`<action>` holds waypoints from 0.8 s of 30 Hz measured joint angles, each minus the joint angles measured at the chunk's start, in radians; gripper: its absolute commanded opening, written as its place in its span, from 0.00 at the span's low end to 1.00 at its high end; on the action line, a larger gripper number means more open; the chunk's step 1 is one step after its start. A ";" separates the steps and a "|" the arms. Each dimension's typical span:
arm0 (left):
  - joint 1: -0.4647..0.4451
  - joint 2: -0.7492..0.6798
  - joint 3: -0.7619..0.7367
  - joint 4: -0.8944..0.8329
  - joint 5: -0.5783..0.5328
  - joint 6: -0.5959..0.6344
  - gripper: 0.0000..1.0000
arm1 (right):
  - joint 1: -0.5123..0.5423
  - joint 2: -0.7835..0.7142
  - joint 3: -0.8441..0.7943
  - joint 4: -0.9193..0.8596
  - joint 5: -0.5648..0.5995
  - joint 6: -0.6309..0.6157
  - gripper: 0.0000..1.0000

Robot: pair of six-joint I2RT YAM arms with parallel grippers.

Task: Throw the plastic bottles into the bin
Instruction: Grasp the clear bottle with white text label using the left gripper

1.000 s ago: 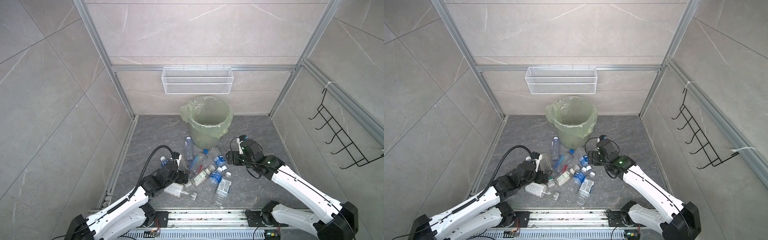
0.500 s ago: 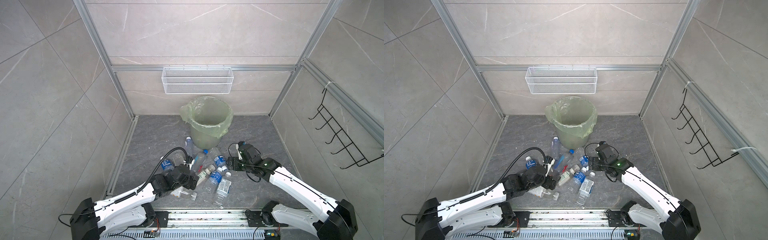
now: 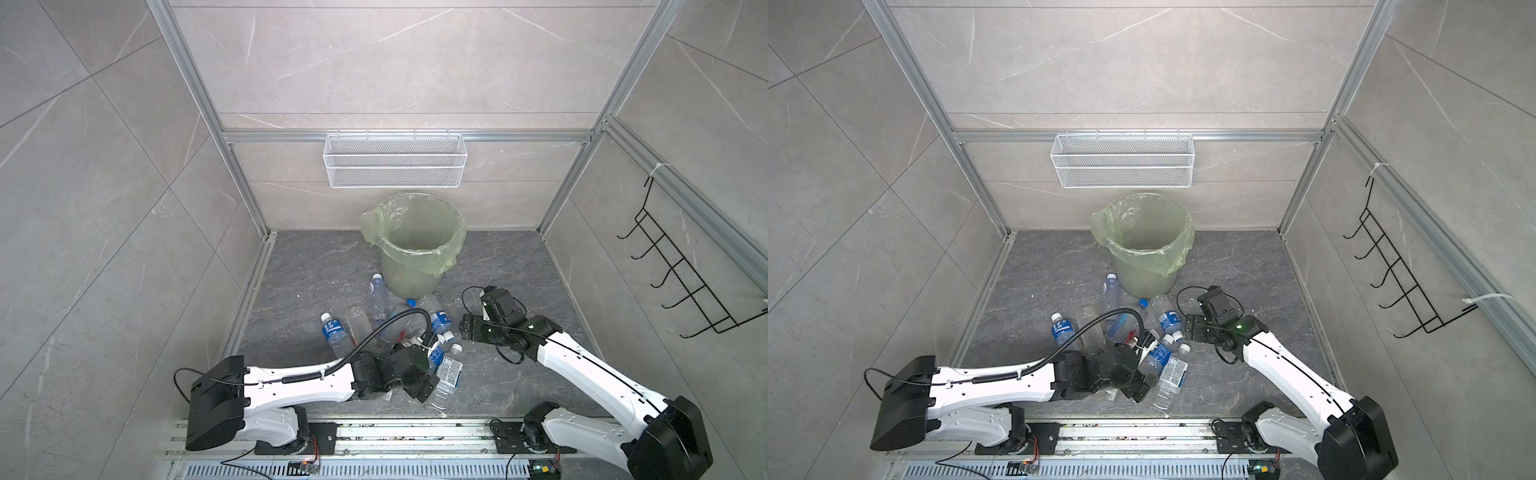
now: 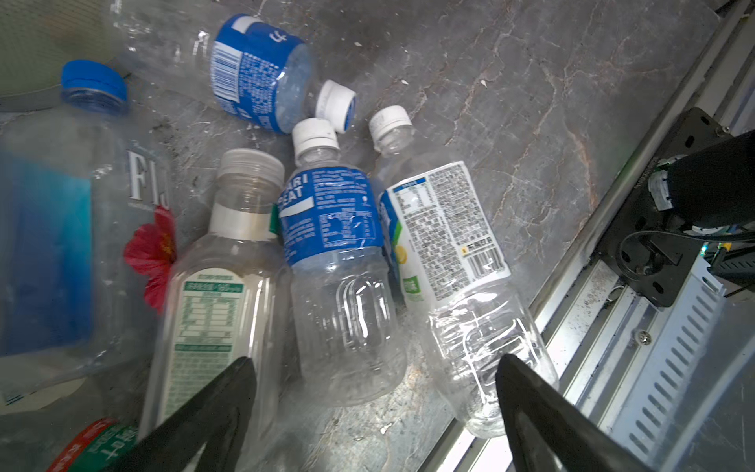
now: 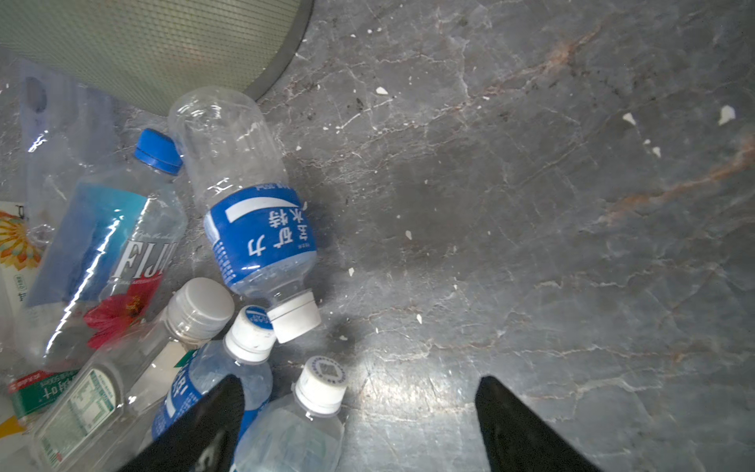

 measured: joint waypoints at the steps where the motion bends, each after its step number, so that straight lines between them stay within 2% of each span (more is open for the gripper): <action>1: -0.010 0.017 0.015 0.001 0.001 -0.002 0.92 | -0.007 0.000 -0.003 0.000 -0.002 0.000 0.90; 10: -0.074 0.162 0.128 0.016 0.027 -0.007 0.91 | -0.039 -0.041 -0.023 0.001 -0.021 -0.001 0.89; 24: -0.087 0.312 0.195 0.016 0.034 -0.068 0.92 | -0.078 -0.119 -0.056 -0.001 -0.054 -0.005 0.92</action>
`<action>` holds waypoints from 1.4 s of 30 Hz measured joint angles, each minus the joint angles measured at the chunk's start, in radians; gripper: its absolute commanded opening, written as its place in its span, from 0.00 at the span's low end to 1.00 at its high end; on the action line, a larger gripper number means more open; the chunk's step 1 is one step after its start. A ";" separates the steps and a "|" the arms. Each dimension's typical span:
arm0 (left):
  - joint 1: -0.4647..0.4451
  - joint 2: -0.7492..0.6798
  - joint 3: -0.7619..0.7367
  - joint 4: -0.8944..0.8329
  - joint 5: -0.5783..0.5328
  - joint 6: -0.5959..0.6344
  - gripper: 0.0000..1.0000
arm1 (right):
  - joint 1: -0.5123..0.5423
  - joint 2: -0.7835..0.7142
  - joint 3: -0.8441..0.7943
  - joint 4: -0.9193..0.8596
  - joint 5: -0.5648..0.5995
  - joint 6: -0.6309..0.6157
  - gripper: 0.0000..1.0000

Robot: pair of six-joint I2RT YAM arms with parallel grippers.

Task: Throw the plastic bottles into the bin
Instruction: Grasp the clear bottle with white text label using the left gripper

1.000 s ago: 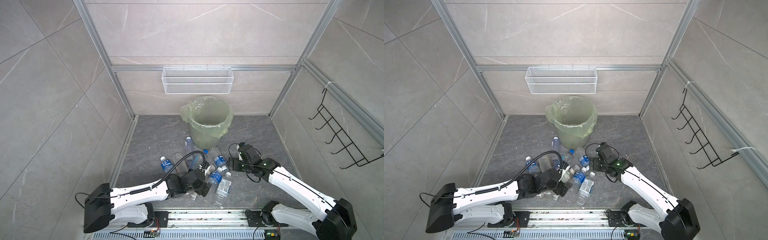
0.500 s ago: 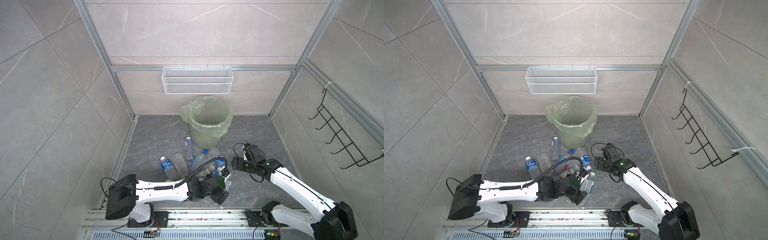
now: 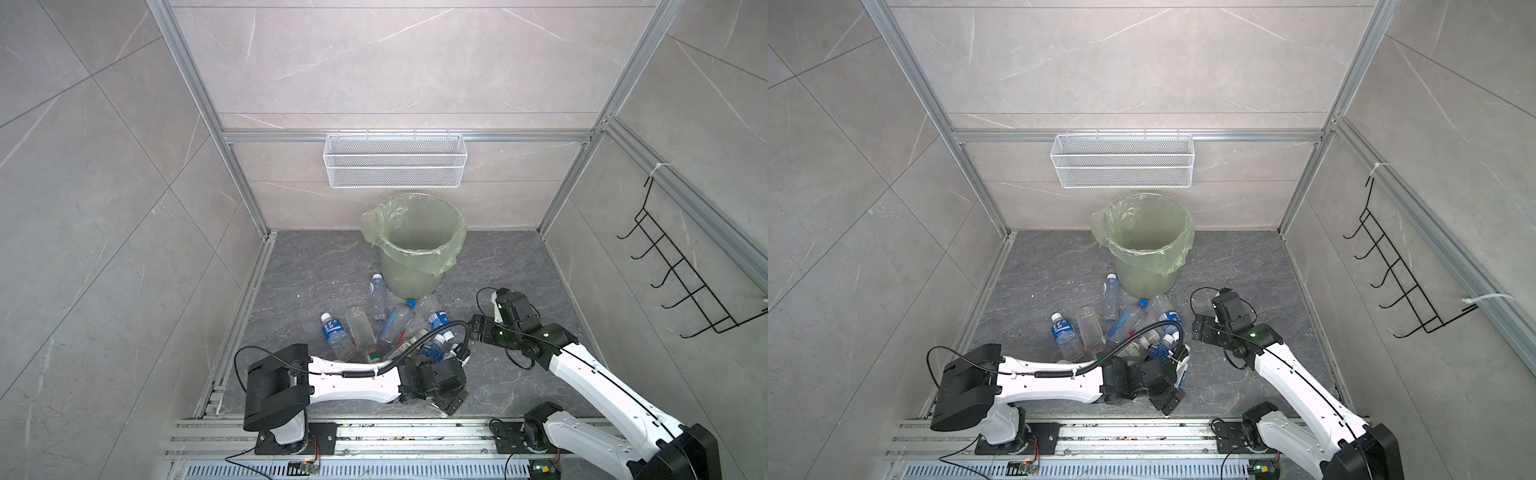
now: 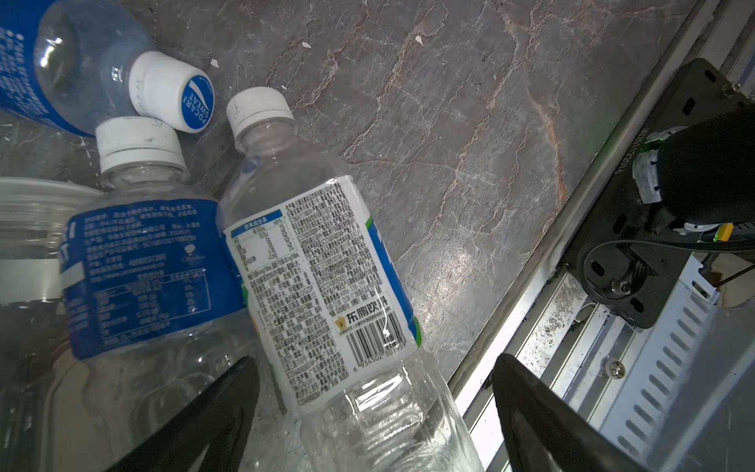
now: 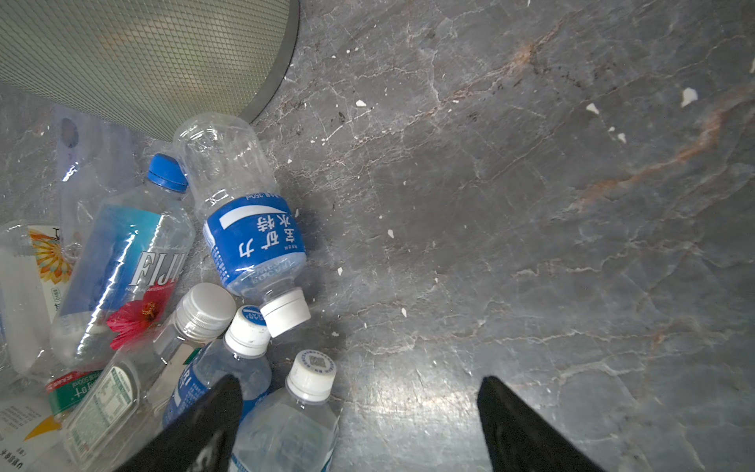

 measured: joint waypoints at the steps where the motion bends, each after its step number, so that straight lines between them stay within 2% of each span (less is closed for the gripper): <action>1: 0.000 0.008 0.006 -0.001 0.000 -0.004 0.91 | -0.003 -0.001 -0.002 -0.002 0.000 0.000 0.92; 20: 0.000 0.142 0.106 -0.054 -0.009 -0.035 0.91 | -0.036 -0.002 -0.025 0.003 -0.041 -0.020 0.95; 34: 0.000 0.169 0.118 -0.060 -0.009 -0.037 0.68 | -0.074 -0.003 -0.034 0.005 -0.052 -0.027 0.94; 42: 0.000 0.115 0.068 -0.024 -0.032 -0.015 0.60 | -0.110 -0.018 -0.029 -0.004 -0.053 -0.053 0.93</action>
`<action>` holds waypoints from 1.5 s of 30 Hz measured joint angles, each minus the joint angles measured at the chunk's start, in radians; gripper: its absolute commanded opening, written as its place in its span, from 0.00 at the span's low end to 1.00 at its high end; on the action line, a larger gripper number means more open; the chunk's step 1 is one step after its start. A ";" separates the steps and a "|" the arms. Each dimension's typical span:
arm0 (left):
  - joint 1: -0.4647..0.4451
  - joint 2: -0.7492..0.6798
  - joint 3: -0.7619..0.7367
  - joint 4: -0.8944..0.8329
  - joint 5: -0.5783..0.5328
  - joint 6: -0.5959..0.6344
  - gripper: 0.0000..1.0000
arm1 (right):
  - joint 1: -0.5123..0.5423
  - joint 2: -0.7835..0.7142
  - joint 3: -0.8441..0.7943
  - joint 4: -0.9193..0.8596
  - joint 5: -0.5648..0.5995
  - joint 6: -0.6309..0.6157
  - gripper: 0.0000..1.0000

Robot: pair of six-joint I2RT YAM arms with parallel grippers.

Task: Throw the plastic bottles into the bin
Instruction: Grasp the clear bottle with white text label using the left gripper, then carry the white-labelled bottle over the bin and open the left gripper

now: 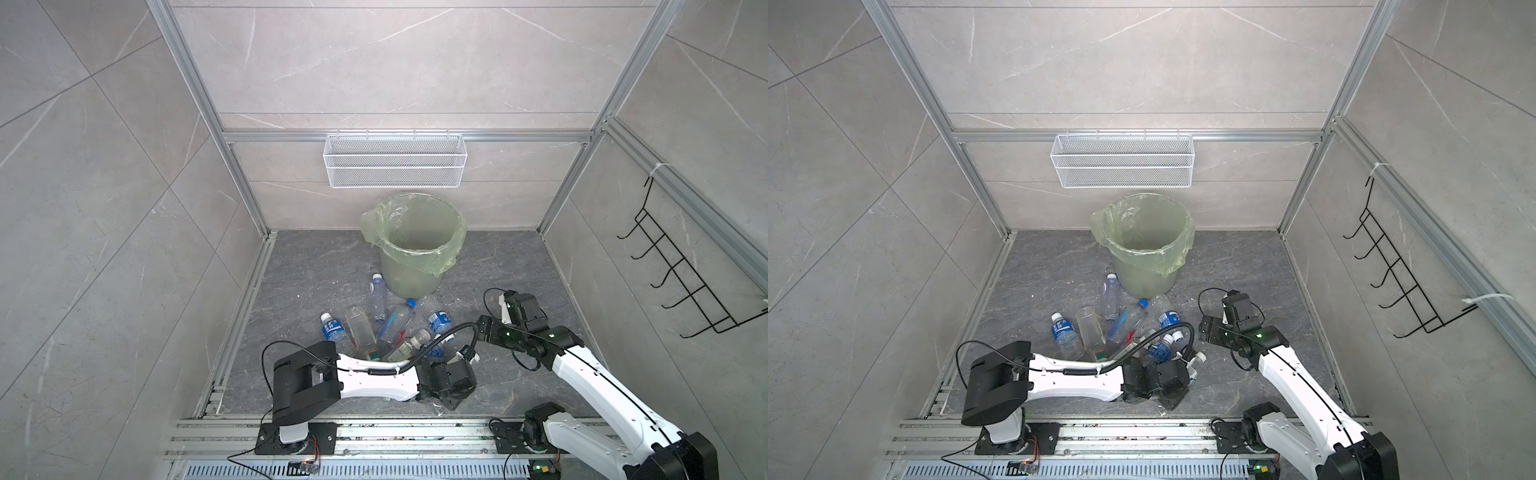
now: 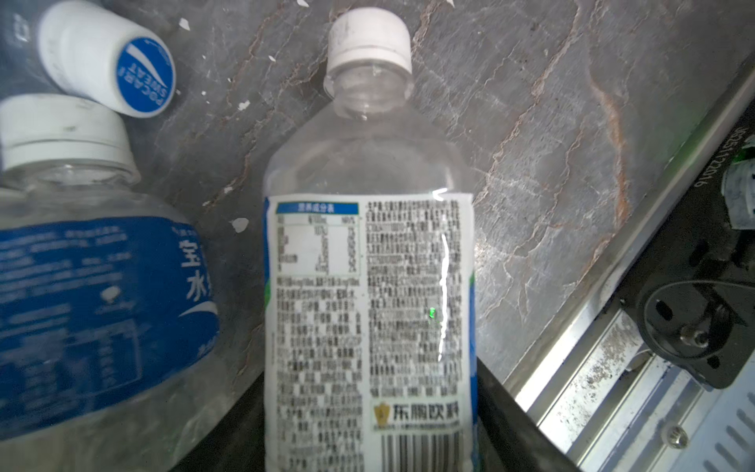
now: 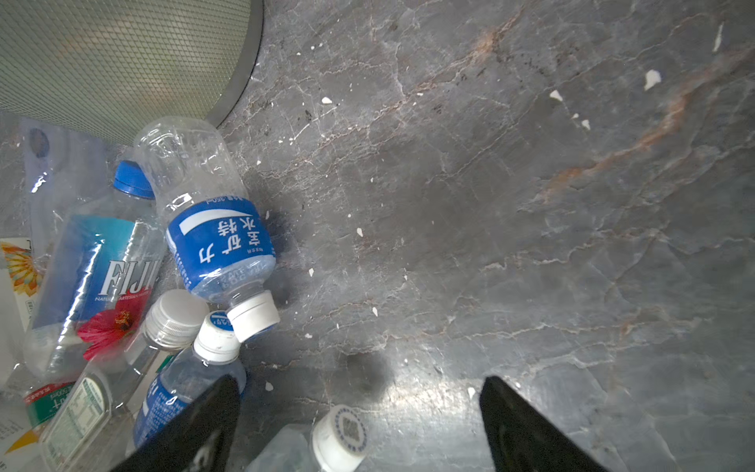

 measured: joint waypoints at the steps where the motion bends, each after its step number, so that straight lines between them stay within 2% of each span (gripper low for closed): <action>1: 0.000 -0.023 -0.014 0.003 -0.007 0.005 0.60 | -0.006 -0.001 0.001 -0.001 0.000 -0.003 0.93; 9: 0.000 -0.252 -0.126 0.077 -0.112 0.050 0.58 | -0.029 -0.007 0.020 -0.012 -0.011 -0.019 0.92; 22: 0.000 -0.756 -0.387 0.121 -0.464 0.150 0.61 | -0.031 -0.047 0.021 0.014 -0.042 -0.023 0.92; 28: 0.023 -0.958 -0.463 0.097 -0.555 0.181 0.62 | -0.031 -0.047 0.020 0.035 -0.060 -0.026 0.92; 35: 0.034 -1.152 -0.486 0.068 -0.592 0.250 0.62 | -0.031 -0.046 0.019 0.060 -0.082 -0.026 0.92; 39: 0.069 -1.199 -0.452 0.056 -0.594 0.315 0.64 | -0.031 -0.042 0.019 0.071 -0.095 -0.026 0.92; 42: 0.163 -1.156 -0.351 0.034 -0.529 0.351 0.66 | -0.031 -0.038 0.019 0.072 -0.108 -0.027 0.92; 45: 0.328 -1.053 -0.198 0.019 -0.392 0.369 0.66 | -0.031 -0.031 0.019 0.079 -0.120 -0.027 0.92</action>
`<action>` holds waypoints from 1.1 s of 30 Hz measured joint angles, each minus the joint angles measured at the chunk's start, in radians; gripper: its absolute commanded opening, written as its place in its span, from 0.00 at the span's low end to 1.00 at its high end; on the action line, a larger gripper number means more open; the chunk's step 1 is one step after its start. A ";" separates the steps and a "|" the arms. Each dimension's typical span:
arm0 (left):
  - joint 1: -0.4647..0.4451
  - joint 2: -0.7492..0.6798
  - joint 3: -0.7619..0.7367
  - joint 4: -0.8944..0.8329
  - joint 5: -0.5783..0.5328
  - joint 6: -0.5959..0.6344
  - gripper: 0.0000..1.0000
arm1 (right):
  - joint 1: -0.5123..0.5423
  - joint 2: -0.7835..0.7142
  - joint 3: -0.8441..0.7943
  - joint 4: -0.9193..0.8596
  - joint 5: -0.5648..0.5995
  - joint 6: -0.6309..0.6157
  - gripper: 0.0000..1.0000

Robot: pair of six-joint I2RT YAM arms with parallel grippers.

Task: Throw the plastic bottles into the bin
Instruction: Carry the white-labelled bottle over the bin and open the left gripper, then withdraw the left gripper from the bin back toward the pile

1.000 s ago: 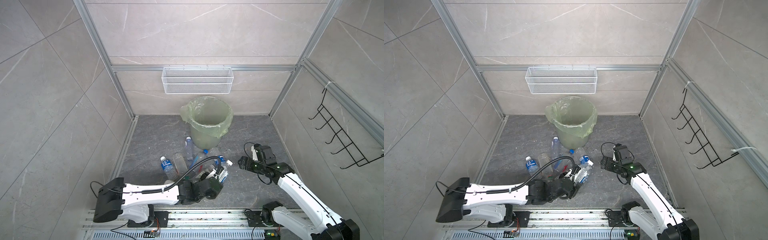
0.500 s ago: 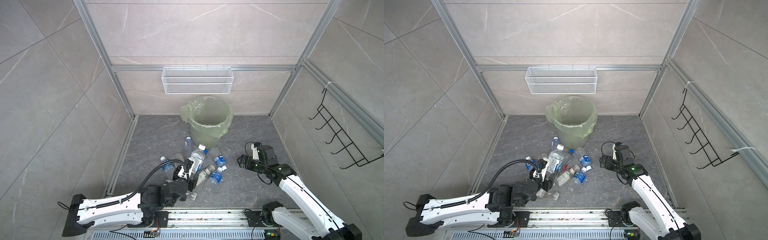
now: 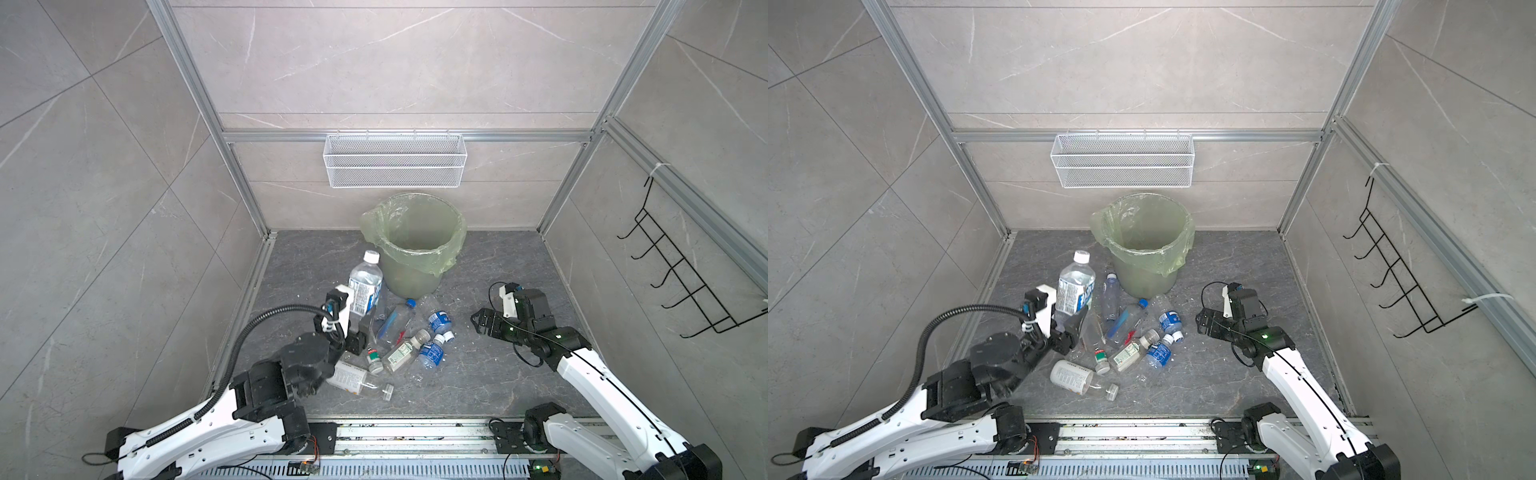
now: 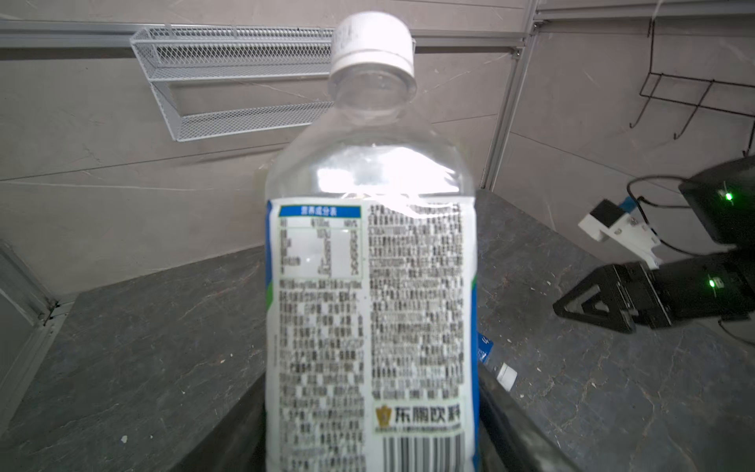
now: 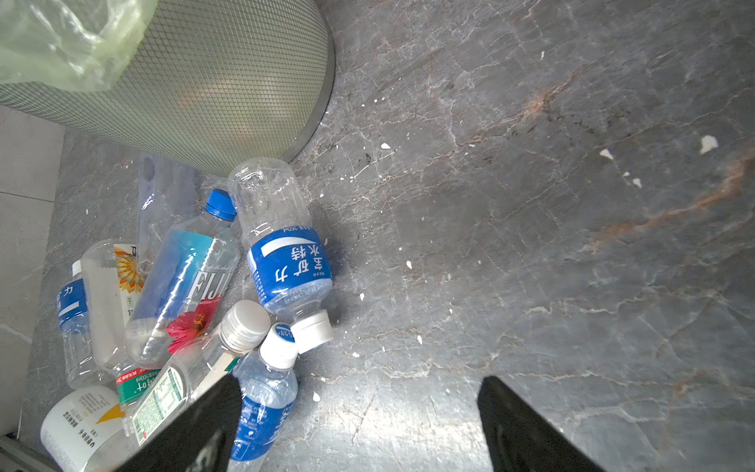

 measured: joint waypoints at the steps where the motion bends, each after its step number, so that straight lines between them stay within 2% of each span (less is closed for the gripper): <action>1: 0.066 0.048 0.060 0.000 0.059 0.002 0.67 | 0.000 0.002 0.000 0.004 -0.003 -0.002 0.92; 4: 0.237 0.223 0.247 0.000 0.244 0.003 0.67 | 0.000 0.008 0.000 0.015 -0.011 -0.006 0.92; 7: 0.339 0.446 0.473 0.003 0.403 0.005 0.67 | 0.000 0.010 0.001 0.018 -0.018 -0.007 0.92; 8: 0.362 0.527 0.556 0.005 0.451 0.005 0.70 | 0.000 0.011 0.002 0.018 -0.021 -0.007 0.92; 9: 0.385 0.621 0.649 0.011 0.501 0.004 0.82 | 0.000 0.013 0.004 0.019 -0.022 -0.007 0.92; 10: 0.406 0.710 0.737 0.013 0.547 -0.001 0.99 | 0.000 0.014 0.006 0.019 -0.022 -0.007 0.92; 13: 0.450 0.938 0.957 -0.010 0.611 -0.007 0.99 | 0.000 0.014 0.015 0.018 -0.021 -0.006 0.93; 15: 0.468 1.004 0.993 -0.014 0.608 -0.007 0.99 | 0.000 0.010 0.021 0.016 -0.021 -0.007 0.94; 18: 0.489 1.005 0.953 -0.029 0.606 -0.007 1.00 | 0.000 -0.008 0.023 0.011 -0.021 -0.007 0.95; 22: 0.490 0.937 0.898 -0.024 0.619 -0.007 1.00 | 0.000 -0.032 0.024 0.006 -0.027 -0.011 0.95; 33: 0.488 0.567 0.631 0.029 0.608 -0.007 1.00 | 0.000 -0.037 0.031 -0.009 -0.074 -0.034 0.92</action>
